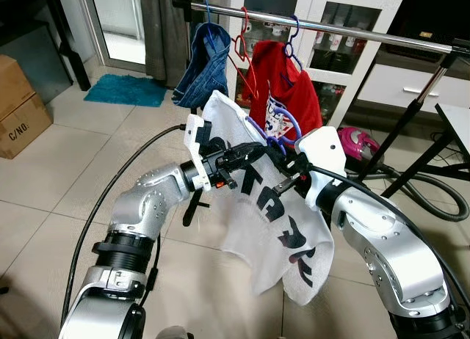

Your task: Hang hanger

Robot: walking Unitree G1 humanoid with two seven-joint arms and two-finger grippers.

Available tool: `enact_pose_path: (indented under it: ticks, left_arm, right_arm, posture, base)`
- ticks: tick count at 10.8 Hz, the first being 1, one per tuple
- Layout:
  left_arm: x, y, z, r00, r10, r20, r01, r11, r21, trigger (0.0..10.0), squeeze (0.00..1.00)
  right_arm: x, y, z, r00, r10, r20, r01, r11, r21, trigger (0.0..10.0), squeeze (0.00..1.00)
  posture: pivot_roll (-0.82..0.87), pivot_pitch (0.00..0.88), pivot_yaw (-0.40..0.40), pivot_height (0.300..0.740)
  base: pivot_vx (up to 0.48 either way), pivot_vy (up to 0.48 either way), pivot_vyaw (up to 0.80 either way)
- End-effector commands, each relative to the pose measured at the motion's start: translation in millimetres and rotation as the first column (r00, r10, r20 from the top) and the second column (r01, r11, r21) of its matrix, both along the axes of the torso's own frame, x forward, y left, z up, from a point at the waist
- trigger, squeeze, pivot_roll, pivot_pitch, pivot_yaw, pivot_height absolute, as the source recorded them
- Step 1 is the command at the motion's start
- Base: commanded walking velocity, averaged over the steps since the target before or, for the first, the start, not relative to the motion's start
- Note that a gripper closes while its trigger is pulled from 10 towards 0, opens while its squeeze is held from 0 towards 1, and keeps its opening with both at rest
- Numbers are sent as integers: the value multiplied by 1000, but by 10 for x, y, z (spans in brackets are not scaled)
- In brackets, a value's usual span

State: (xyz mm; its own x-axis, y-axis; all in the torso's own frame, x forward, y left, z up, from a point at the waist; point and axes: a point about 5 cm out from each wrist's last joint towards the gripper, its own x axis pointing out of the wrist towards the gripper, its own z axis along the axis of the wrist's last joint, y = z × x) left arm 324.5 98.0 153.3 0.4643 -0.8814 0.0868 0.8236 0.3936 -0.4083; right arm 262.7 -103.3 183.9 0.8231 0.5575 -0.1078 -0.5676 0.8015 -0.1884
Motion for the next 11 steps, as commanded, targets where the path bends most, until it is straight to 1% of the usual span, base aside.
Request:
enact_pose_path:
  ticks: [1,2,3,4,5,6,8,11]
  left_arm:
    - [17,5,12,1000,13,-4,-13,1000,-3,10000,1000]
    - [28,3,9,1000,26,-11,-26,1000,7,10000,1000]
    - [70,15,-16,997,74,-18,-73,997,34,10000,1000]
    - [135,36,-31,989,145,-27,-143,988,61,10000,1000]
    - [169,38,-15,985,171,-22,-169,983,67,10000,1000]
    - [191,32,2,983,185,-15,-183,981,66,10000,0]
    - [212,-35,55,988,152,6,-152,988,41,10000,0]
    - [140,-131,64,998,64,20,-64,998,29,10000,0]
  right_arm:
    - [25,2,76,999,6,39,-6,1000,1,10000,0]
    - [28,-1,81,999,6,40,-6,1000,0,10000,0]
    - [27,-1,84,999,7,41,-7,1000,0,10000,0]
    - [22,3,81,999,9,40,-9,1000,-2,10000,0]
    - [20,3,81,999,11,40,-11,1000,-3,10000,0]
    - [22,2,83,999,12,40,-12,1000,-3,10000,0]
    - [31,5,93,999,14,43,-14,1000,-3,10000,0]
    - [34,7,92,999,16,41,-16,1000,-8,10000,0]
  posture:
    - [-9,0,-41,740]
    - [-11,0,-39,740]
    - [-14,0,-37,740]
    - [-16,0,-36,740]
    - [-17,0,-36,740]
    - [-18,0,-35,740]
    - [-19,0,-38,740]
    - [-21,0,-37,740]
  base:
    - [0,0,0]
    - [0,0,0]
    - [0,0,0]
    - [0,0,0]
    - [0,0,0]
    - [0,0,0]
    - [0,0,0]
    - [0,0,0]
